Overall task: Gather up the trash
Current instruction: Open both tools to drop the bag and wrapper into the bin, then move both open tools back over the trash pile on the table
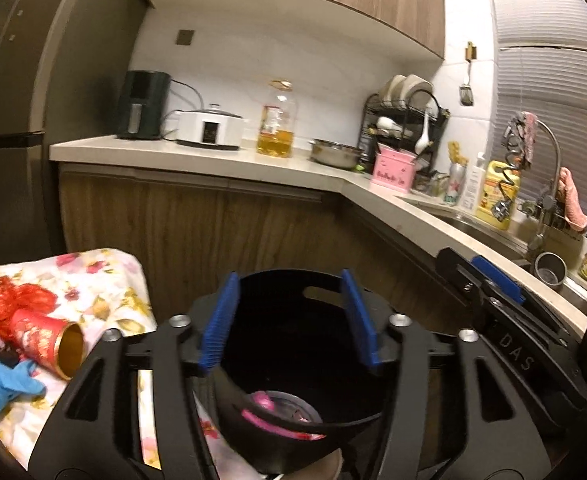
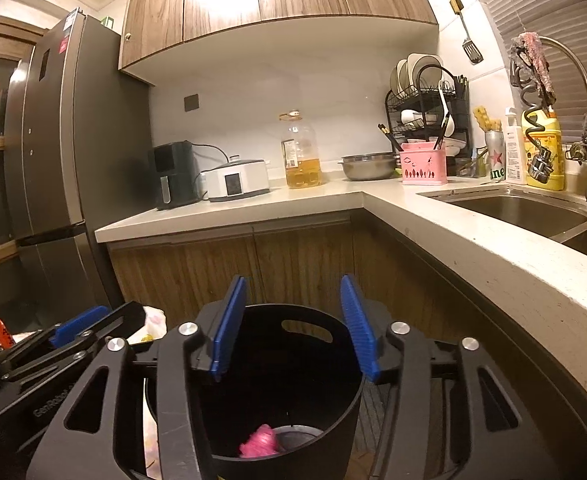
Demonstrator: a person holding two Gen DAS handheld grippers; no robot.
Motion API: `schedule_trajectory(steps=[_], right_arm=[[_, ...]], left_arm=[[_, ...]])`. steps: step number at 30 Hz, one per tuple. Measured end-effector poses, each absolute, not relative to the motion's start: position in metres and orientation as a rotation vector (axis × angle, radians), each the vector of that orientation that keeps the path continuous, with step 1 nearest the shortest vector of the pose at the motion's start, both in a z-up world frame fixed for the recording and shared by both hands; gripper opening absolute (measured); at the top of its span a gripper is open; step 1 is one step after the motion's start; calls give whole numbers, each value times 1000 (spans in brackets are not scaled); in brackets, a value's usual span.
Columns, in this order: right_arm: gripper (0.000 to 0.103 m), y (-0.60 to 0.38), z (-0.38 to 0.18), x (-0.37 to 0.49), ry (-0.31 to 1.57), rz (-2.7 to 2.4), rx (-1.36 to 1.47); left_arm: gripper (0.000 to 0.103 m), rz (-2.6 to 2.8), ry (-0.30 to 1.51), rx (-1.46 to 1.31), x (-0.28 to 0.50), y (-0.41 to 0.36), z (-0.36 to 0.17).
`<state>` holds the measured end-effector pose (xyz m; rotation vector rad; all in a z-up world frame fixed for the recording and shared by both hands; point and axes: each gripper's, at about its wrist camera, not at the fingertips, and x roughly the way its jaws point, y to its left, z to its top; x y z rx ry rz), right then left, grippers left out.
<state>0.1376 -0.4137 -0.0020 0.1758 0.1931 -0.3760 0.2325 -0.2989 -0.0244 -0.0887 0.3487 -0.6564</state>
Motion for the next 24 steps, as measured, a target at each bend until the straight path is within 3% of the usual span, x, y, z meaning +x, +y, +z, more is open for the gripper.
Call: schedule_trajectory(steps=[4, 9, 24], right_arm=[[63, -409, 0, 131, 183, -377, 185], [73, -398, 3, 120, 172, -365, 192], [78, -340, 2, 95, 180, -281, 181]], left_arm=[[76, -588, 334, -103, 222, -281, -20], [81, -490, 319, -91, 206, -255, -17], [83, -215, 294, -82, 150, -145, -25]])
